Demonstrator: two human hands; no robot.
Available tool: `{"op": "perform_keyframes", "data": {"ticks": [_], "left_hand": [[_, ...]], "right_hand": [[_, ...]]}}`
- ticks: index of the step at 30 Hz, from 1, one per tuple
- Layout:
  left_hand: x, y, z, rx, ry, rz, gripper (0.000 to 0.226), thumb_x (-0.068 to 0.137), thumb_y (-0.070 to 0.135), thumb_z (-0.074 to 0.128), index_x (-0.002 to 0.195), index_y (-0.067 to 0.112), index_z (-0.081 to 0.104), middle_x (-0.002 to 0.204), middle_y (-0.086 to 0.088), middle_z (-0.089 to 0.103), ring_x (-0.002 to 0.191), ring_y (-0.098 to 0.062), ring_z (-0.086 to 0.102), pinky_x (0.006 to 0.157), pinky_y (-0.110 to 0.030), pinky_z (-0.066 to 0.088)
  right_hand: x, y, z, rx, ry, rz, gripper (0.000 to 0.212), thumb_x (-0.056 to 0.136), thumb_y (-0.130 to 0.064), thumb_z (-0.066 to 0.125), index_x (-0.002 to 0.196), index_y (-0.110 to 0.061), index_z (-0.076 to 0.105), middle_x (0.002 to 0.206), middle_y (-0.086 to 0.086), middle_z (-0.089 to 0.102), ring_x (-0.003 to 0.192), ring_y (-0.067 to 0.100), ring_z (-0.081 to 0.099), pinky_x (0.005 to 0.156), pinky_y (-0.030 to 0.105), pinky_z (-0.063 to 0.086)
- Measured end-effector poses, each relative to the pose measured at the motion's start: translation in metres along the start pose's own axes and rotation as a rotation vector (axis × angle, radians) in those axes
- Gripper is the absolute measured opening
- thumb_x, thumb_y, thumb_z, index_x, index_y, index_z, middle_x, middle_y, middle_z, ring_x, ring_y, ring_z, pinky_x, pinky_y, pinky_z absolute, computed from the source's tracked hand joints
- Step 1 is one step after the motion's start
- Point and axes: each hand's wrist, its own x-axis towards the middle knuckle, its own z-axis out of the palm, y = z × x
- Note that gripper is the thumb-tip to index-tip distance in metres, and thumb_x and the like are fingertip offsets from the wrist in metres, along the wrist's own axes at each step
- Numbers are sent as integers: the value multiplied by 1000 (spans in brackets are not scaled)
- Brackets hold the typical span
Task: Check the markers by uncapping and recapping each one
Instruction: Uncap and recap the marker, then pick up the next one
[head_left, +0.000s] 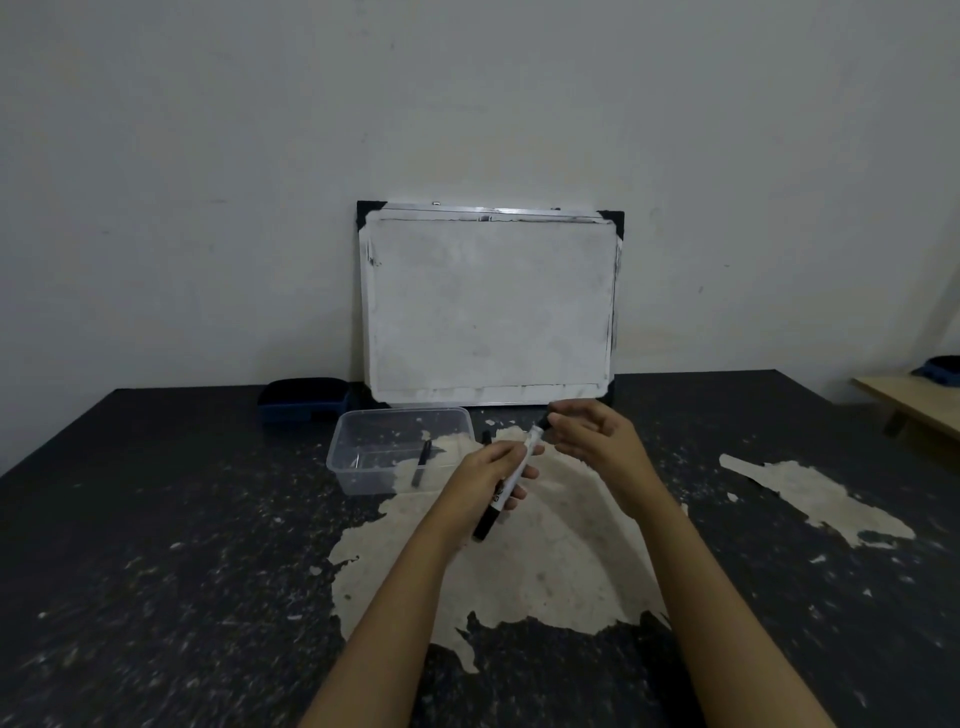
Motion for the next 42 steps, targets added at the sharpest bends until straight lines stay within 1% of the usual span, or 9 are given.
{"op": "perform_keyframes", "data": {"ticks": [4, 8, 13, 19, 25, 30, 33, 36, 42], "left_hand": [[0, 0, 0, 6, 11, 4, 30, 99, 32, 48, 113, 19, 70, 90, 0, 70, 65, -10, 57, 59, -22, 50], [1, -1, -1, -27, 24, 9, 28, 99, 32, 49, 110, 19, 71, 90, -1, 69, 65, -10, 57, 62, -25, 49], [1, 0, -2, -20, 11, 21, 27, 99, 32, 49, 111, 20, 71, 89, 0, 69, 67, -11, 57, 63, -25, 49], [-1, 1, -4, 67, 3, 25, 29, 99, 34, 48, 112, 22, 71, 91, 1, 70, 67, -10, 57, 62, -22, 49], [0, 1, -9, 152, -18, 20, 27, 99, 33, 48, 102, 29, 74, 86, 1, 68, 65, -14, 55, 58, -25, 44], [1, 3, -12, 155, -75, -9, 34, 101, 34, 42, 102, 24, 74, 75, 2, 57, 53, -9, 44, 50, -21, 35], [1, 6, -10, 161, -116, -81, 41, 97, 46, 45, 99, 17, 73, 66, 5, 45, 46, -7, 30, 44, -20, 23], [3, 6, -9, 92, -184, -94, 39, 96, 47, 46, 94, 15, 68, 59, 9, 38, 42, -4, 24, 39, -17, 19], [2, 13, -8, 28, -230, -187, 38, 98, 48, 37, 83, 18, 53, 53, 11, 35, 36, 0, 24, 34, -13, 19]], "right_hand": [[0, 1, 1, 46, 9, -11, 20, 94, -4, 63, 110, -12, 73, 104, 17, 73, 98, 26, 71, 91, 35, 60], [0, 0, 2, 101, -29, 12, 25, 94, -3, 63, 117, -9, 72, 104, 17, 74, 97, 23, 73, 85, 26, 60], [-2, 1, 1, 47, 6, -51, 24, 89, -1, 69, 112, 5, 69, 99, 21, 75, 95, 29, 73, 79, 23, 61], [-2, -3, -2, -84, 3, -99, 27, 89, 3, 68, 116, 6, 71, 103, 20, 75, 80, 8, 75, 66, 12, 54], [-3, -7, -4, -197, -79, -98, 27, 87, 6, 68, 114, 3, 73, 95, 9, 76, 78, -1, 73, 70, 11, 54], [-4, -8, -5, -223, -113, -74, 20, 87, 2, 70, 107, 0, 75, 88, 5, 77, 75, 1, 73, 70, 14, 56], [-4, -7, -7, -299, -147, -61, 17, 88, -8, 73, 104, -4, 76, 90, 5, 77, 79, 10, 74, 74, 21, 59], [-3, -3, -7, -378, -149, -96, 17, 91, -20, 70, 103, -8, 72, 89, 5, 76, 76, 13, 72, 74, 27, 60], [-10, -1, 3, -602, -179, -259, 17, 103, -33, 51, 102, -19, 60, 82, 0, 72, 66, 10, 67, 61, 13, 48]]}}
